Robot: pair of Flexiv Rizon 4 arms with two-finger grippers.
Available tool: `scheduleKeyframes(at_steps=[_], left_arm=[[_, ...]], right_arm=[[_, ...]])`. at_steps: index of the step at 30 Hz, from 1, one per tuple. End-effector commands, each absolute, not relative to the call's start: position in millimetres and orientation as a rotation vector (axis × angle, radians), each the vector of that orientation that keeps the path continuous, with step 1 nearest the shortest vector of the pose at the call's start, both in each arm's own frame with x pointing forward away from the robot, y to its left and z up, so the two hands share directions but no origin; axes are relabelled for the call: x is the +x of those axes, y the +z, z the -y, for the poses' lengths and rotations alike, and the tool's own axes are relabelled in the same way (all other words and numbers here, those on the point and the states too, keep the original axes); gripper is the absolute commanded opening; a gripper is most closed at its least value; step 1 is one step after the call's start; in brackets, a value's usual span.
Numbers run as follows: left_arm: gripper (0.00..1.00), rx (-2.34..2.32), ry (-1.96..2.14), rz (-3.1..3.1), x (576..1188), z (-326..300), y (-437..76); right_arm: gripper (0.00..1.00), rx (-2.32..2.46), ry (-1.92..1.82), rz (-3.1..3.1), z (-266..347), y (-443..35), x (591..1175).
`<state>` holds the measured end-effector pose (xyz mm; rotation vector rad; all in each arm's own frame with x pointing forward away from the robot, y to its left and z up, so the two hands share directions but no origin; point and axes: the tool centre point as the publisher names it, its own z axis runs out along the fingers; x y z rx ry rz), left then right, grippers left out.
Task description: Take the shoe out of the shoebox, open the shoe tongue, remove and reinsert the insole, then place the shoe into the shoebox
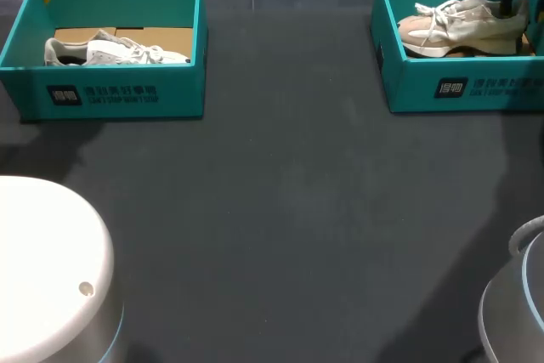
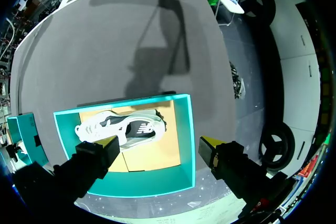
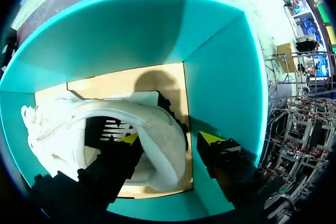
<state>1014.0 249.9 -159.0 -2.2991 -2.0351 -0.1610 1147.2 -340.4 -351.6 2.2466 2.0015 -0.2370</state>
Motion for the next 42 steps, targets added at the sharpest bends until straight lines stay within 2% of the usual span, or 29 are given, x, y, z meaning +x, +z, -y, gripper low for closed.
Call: scheduleKeyframes(at_steps=[1, 14, 20, 22, 23, 24, 26, 27, 28, 42], left_arm=[[1.0, -2.301, -0.164, 2.035, 1012.9, -250.4, -158.9], [1.0, -2.301, -0.164, 2.035, 1012.9, -250.4, -158.9], [1.0, -2.301, -0.164, 2.035, 1012.9, -250.4, -158.9], [1.0, -2.301, -0.164, 2.035, 1012.9, -250.4, -158.9], [1.0, -2.301, -0.164, 2.035, 1012.9, -250.4, -158.9], [1.0, -2.301, -0.164, 2.035, 1012.9, -250.4, -158.9], [1.0, -2.301, -0.164, 2.035, 1012.9, -250.4, -158.9], [1.0, -2.301, -0.164, 2.035, 1012.9, -250.4, -158.9], [1.0, -2.301, -0.164, 2.035, 1012.9, -250.4, -158.9], [1.0, -2.301, -0.164, 2.035, 1012.9, -250.4, -158.9]], right_arm=[[0.68, 2.257, -0.254, -2.014, 342.6, -358.1, 1156.2], [0.73, 2.251, -0.227, -2.078, 341.6, -372.4, 1159.1], [0.69, 2.253, -0.216, -2.093, 339.4, -375.5, 1157.3], [0.63, 2.253, -0.212, -2.097, 337.8, -375.6, 1156.5], [0.49, 2.253, -0.21, -2.097, 336.8, -375.1, 1155.9], [0.46, 2.253, -0.209, -2.098, 336.0, -374.5, 1155.6], [0.29, 2.252, -0.205, -2.098, 334.3, -372.9, 1154.7], [0.07, 2.251, -0.202, -2.097, 333.3, -371.8, 1154.2], [0.0, 2.25, -0.2, -2.097, 332.8, -371.0, 1153.8], [0.0, 2.228, -0.176, -2.011, 326.2, -332.6, 1146.5]])
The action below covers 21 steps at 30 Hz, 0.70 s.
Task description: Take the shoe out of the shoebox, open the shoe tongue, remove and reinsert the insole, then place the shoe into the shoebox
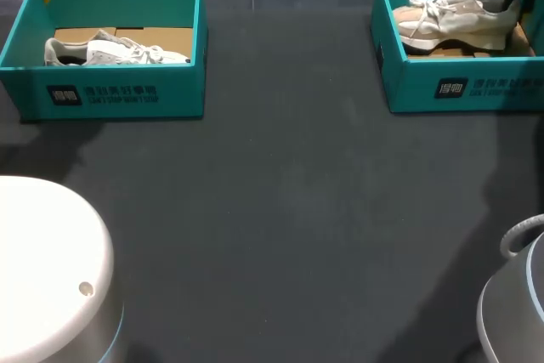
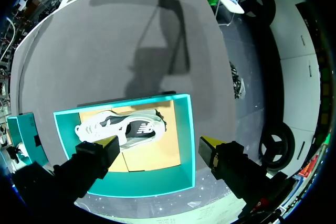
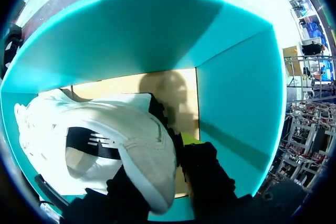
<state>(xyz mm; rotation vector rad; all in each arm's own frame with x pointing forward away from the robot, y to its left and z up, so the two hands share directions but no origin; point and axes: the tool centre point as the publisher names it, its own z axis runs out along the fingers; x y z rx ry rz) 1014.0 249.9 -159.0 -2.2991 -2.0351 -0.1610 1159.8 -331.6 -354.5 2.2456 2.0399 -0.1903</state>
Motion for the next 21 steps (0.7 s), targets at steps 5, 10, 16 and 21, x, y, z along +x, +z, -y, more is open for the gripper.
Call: scheduleKeyframes(at_steps=[5, 10, 16, 21], left_arm=[[1.0, -2.301, -0.164, 2.035, 1012.9, -250.4, -158.9], [1.0, -2.301, -0.164, 2.035, 1012.9, -250.4, -158.9], [1.0, -2.301, -0.164, 2.035, 1012.9, -250.4, -158.9], [1.0, -2.301, -0.164, 2.035, 1012.9, -250.4, -158.9]], right_arm=[[0.0, 2.22, -0.177, -1.988, 327.2, -305.6, 1146.2], [0.0, 2.216, -0.159, -1.976, 327.4, -278.4, 1145.5], [0.0, 2.179, -0.156, -1.978, 321.0, -239.4, 1144.9], [0.0, 2.107, -0.16, -2.018, 310.3, -203.1, 1138.5]])
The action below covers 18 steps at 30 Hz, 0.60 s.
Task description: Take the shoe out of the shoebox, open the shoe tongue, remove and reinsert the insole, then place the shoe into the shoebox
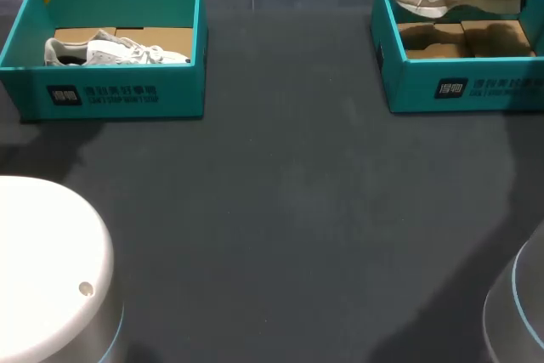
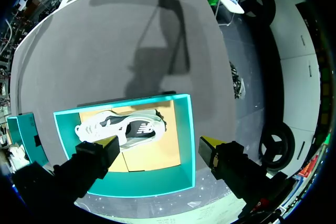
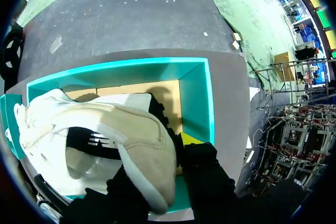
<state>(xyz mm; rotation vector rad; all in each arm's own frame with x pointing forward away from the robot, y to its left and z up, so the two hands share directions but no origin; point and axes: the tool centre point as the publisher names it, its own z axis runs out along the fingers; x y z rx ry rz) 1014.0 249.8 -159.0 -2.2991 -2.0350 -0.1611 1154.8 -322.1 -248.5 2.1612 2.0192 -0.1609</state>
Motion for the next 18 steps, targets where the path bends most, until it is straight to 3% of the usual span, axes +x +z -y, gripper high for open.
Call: scheduleKeyframes(at_steps=[1, 14, 18], left_arm=[[1.0, -2.301, -0.164, 2.035, 1012.9, -250.4, -158.9], [1.0, -2.301, -0.164, 2.035, 1012.9, -250.4, -158.9], [1.0, -2.301, -0.164, 2.035, 1012.9, -250.4, -158.9]], right_arm=[[0.0, 2.107, -0.16, -2.018, 310.3, -203.1, 1138.5], [0.0, 2.107, -0.16, -2.018, 310.3, -203.1, 1138.5], [0.0, 2.105, -0.192, -1.941, 320.0, -176.8, 1137.8]])
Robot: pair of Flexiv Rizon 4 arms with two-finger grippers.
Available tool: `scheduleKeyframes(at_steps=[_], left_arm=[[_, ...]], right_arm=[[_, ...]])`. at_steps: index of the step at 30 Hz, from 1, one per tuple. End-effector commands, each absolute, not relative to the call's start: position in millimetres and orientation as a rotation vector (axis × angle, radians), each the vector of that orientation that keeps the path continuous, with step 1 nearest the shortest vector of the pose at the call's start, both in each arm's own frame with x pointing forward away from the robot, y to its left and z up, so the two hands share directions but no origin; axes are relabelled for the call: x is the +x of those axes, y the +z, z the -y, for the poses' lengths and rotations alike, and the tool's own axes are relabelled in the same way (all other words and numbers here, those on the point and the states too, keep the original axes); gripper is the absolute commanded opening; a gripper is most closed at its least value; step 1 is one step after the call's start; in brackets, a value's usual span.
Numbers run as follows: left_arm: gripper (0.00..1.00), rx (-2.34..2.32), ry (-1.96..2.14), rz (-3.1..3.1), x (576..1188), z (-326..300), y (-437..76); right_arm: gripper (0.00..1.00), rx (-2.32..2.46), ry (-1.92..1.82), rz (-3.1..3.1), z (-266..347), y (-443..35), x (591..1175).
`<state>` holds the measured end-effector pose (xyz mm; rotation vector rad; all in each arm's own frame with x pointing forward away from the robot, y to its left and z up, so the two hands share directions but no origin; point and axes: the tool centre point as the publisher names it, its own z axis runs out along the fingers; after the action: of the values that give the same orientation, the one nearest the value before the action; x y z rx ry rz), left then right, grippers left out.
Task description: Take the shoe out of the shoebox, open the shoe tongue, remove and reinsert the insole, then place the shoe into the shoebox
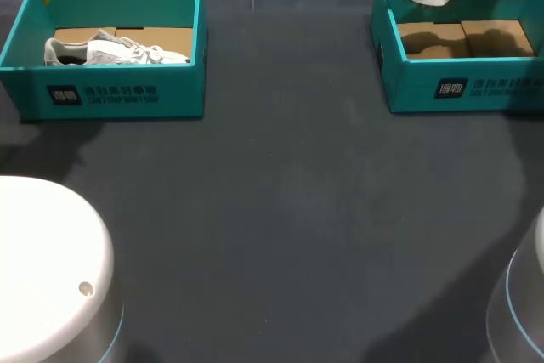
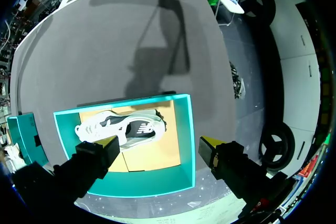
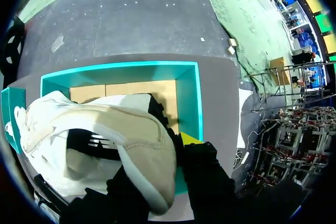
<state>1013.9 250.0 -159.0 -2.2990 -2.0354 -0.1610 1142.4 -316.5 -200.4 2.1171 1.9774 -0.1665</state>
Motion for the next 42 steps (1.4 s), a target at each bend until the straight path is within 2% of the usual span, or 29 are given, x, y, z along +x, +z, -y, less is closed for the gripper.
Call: scheduleKeyframes(at_steps=[1, 15, 28, 36, 42], left_arm=[[1.0, -2.301, -0.164, 2.035, 1012.9, -250.4, -158.9], [1.0, -2.301, -0.164, 2.035, 1012.9, -250.4, -158.9], [1.0, -2.301, -0.164, 2.035, 1012.9, -250.4, -158.9], [1.0, -2.301, -0.164, 2.035, 1012.9, -250.4, -158.9], [1.0, -2.301, -0.164, 2.035, 1012.9, -250.4, -158.9]], right_arm=[[0.0, 2.099, -0.197, -1.931, 323.2, -169.6, 1138.5], [0.0, 2.047, -0.163, -1.879, 326.8, -73.8, 1121.3], [0.0, 2.047, -0.163, -1.879, 326.8, -73.8, 1121.3], [0.0, 2.02, -0.176, -1.823, 300.7, -30.5, 1111.1], [0.0, 2.018, -0.195, -1.797, 270.0, -23.7, 1087.6]])
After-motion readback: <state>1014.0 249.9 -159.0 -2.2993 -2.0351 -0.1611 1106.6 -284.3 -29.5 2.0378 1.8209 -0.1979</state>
